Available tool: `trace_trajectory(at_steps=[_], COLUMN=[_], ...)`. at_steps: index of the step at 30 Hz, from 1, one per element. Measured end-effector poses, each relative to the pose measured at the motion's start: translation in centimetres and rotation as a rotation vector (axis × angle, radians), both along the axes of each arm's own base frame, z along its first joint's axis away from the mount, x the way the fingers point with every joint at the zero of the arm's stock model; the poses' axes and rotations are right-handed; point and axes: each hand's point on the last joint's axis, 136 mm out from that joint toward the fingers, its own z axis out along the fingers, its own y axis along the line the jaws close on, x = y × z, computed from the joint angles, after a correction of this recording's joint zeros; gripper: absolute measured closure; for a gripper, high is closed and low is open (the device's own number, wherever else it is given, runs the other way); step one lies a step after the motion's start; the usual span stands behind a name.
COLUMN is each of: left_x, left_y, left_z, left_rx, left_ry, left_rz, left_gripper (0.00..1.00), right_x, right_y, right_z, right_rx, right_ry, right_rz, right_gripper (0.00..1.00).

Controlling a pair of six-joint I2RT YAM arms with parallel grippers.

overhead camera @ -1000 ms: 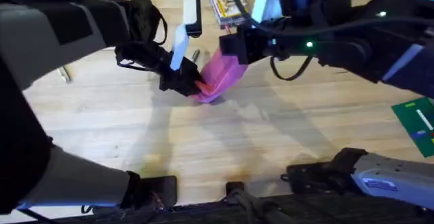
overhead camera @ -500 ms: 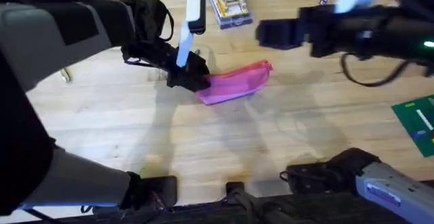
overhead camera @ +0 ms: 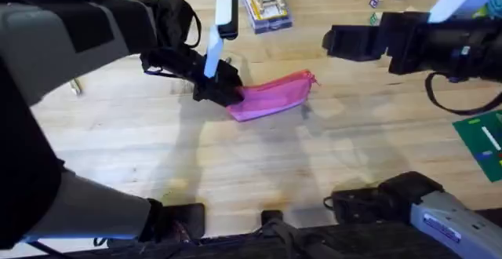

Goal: Unzip the bag, pick up the pens from the table one at a time and place them inside, then zip the bag closed.

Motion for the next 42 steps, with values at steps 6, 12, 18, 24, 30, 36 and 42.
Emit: trace_trajectory(at_steps=[6, 12, 18, 24, 30, 36, 42], left_x=[0.0, 0.0, 0.0, 0.0, 0.0, 0.0, 0.0], left_y=[0.0, 0.0, 0.0, 0.0, 0.0, 0.0, 0.0], left_z=[0.0, 0.0, 0.0, 0.0, 0.0, 0.0, 0.0], left_rx=[0.000, 0.000, 0.000, 0.000, 0.000, 0.000, 0.000], left_ry=[0.000, 0.000, 0.000, 0.000, 0.000, 0.000, 0.000], left_rz=[0.000, 0.000, 0.000, 0.000, 0.000, 0.000, 0.000], left_gripper=[0.959, 0.959, 0.959, 0.959, 0.959, 0.959, 0.959], right_x=[-0.2, -1.6, -2.7, -2.7, -2.7, -2.6, -2.2], right_y=[0.0, -0.3, -0.6, -0.6, -0.6, -0.7, -1.6], right_z=[-0.3, -1.9, -3.1, -3.1, -3.1, -3.1, -3.5], right_rx=[-0.053, -0.230, -0.378, -0.532, -0.617, -0.645, -0.698], right_ry=[-0.012, -0.015, -0.031, -0.125, -0.176, -0.187, -0.166], right_rz=[0.042, 0.195, 0.339, 0.490, 0.574, 0.591, 0.568], right_gripper=[0.005, 0.004, 0.005, 0.004, 0.004, 0.004, 0.003])
